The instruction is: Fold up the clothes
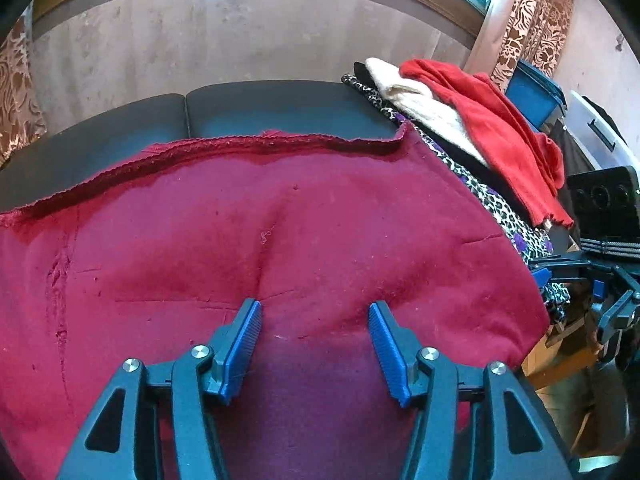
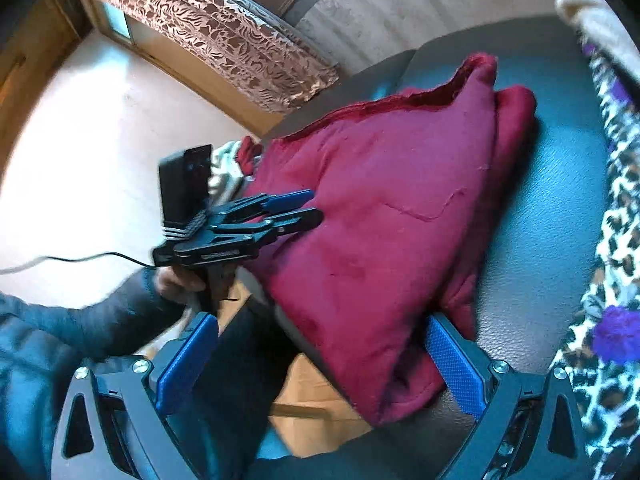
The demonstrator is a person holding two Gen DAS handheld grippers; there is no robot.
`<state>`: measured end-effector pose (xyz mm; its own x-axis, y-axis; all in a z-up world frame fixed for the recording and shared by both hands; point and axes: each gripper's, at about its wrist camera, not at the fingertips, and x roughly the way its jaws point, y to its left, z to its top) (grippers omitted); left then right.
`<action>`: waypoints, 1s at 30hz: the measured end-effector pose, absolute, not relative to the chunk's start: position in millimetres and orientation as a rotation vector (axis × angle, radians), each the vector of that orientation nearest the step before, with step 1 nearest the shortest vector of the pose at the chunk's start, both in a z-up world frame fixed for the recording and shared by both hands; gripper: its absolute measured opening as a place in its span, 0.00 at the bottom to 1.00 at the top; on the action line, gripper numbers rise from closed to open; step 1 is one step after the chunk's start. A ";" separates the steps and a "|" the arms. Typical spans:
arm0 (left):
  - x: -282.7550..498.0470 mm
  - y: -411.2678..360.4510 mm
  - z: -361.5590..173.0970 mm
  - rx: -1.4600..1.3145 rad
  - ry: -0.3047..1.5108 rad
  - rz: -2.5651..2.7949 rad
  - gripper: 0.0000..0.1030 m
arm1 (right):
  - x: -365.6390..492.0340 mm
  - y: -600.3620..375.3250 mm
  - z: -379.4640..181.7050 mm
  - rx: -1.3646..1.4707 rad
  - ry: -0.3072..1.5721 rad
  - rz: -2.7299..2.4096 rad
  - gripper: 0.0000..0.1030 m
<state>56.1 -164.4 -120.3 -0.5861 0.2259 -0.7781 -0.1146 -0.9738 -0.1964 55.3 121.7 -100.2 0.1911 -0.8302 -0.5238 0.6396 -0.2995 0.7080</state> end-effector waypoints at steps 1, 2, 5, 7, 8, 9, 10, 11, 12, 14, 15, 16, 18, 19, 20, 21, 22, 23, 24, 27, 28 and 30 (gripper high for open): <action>55.7 -164.3 -120.4 -1.320 -0.181 2.633 0.55 | 57.6 117.2 -101.5 1.196 -0.206 -1.422 1.00; 56.0 -164.6 -120.4 -1.324 -0.187 2.634 0.55 | 61.5 111.4 -102.8 1.216 -0.186 -1.367 1.00; 56.2 -163.7 -120.8 -1.343 -0.180 2.634 0.58 | 80.7 92.1 -101.1 1.224 -0.119 -1.206 1.00; 55.5 -162.9 -120.9 -1.351 -0.167 2.629 0.58 | 78.5 91.5 -103.5 1.235 -0.175 -1.144 1.00; 55.1 -162.6 -121.0 -1.356 -0.159 2.625 0.58 | 76.8 92.6 -106.4 1.251 -0.197 -1.115 1.00; 54.6 -162.4 -121.0 -1.365 -0.148 2.616 0.58 | 80.3 93.1 -109.2 1.276 -0.153 -1.089 1.00; 54.3 -162.6 -121.0 -1.370 -0.146 2.604 0.58 | 83.8 93.7 -112.0 1.301 -0.109 -1.062 1.00; 54.2 -163.2 -121.1 -1.372 -0.152 2.591 0.58 | 87.4 93.9 -114.1 1.326 -0.058 -1.042 1.00; 54.1 -163.7 -121.3 -1.373 -0.159 2.579 0.58 | 90.8 93.3 -114.2 1.352 0.010 -1.044 1.00; 54.4 -163.5 -121.9 -1.368 -0.164 2.579 0.58 | 91.0 95.7 -110.7 1.375 0.090 -1.067 1.00; 54.7 -162.4 -121.8 -1.368 -0.160 2.588 0.58 | 89.5 98.2 -108.3 1.381 0.109 -1.081 1.00; 55.1 -161.4 -121.8 -1.367 -0.155 2.597 0.58 | 86.9 101.2 -107.2 1.389 0.106 -1.100 1.00; 55.7 -160.0 -121.7 -1.366 -0.140 2.609 0.58 | 81.9 108.0 -105.0 1.405 0.094 -1.138 1.00; 55.5 -160.7 -121.6 -1.365 -0.142 2.609 0.58 | 80.7 115.4 -103.9 1.411 0.075 -1.154 1.00; 55.5 -162.1 -121.3 -1.364 -0.156 2.612 0.58 | 79.7 123.2 -104.6 1.434 0.076 -1.191 1.00; 55.8 -163.4 -120.6 -1.359 -0.173 2.614 0.58 | 78.5 127.2 -104.6 1.464 0.098 -1.260 1.00; 56.3 -163.6 -119.3 -1.356 -0.172 2.616 0.58 | 76.8 134.7 -101.6 1.467 0.071 -1.310 1.00; 57.3 -162.5 -116.4 -1.353 -0.160 2.618 0.58 | 74.7 141.0 -96.8 1.451 0.029 -1.356 1.00; 57.9 -161.4 -113.2 -1.350 -0.155 2.618 0.58 | 71.2 143.3 -86.1 1.378 -0.056 -1.390 1.00; 59.3 -166.5 -100.8 -1.306 -0.207 2.626 0.58 | 60.9 150.4 -53.9 1.146 -0.305 -1.472 1.00; 60.3 -169.9 -96.8 -1.283 -0.232 2.640 0.58 | 57.5 152.7 -43.2 1.065 -0.386 -1.493 1.00; 60.9 -180.1 -90.5 -1.257 -0.274 2.672 0.58 | 48.6 141.3 -34.2 0.967 -0.494 -1.539 1.00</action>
